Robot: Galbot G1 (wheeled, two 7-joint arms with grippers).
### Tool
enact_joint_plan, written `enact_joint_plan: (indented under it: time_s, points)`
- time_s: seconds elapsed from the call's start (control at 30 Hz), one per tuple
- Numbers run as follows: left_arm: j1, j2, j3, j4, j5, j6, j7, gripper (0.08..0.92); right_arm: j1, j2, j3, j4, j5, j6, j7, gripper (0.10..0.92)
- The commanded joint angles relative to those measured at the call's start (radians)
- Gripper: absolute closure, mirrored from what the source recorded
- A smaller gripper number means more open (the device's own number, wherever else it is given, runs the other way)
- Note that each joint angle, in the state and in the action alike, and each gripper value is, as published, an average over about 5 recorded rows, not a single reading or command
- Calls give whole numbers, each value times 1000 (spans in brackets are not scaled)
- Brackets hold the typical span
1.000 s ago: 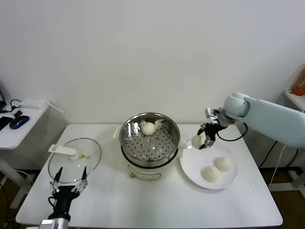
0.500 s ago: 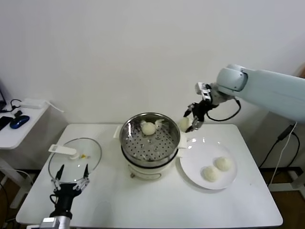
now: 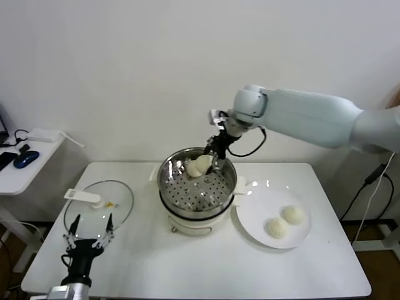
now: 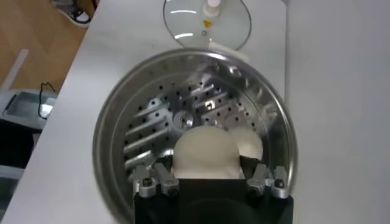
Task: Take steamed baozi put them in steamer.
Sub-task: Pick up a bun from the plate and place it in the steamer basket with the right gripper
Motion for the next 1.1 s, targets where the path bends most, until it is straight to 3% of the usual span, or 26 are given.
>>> enact_joint_plan:
  time_s: [0.03, 1.1]
  points:
    - [4, -1, -3, 0, -5, -6, 0, 177, -101, 219, 10, -192, 11, -2, 7, 296]
    - [15, -3, -2, 7, -10, -15, -1, 177, -201, 268, 41, -259, -90, 11, 1, 296]
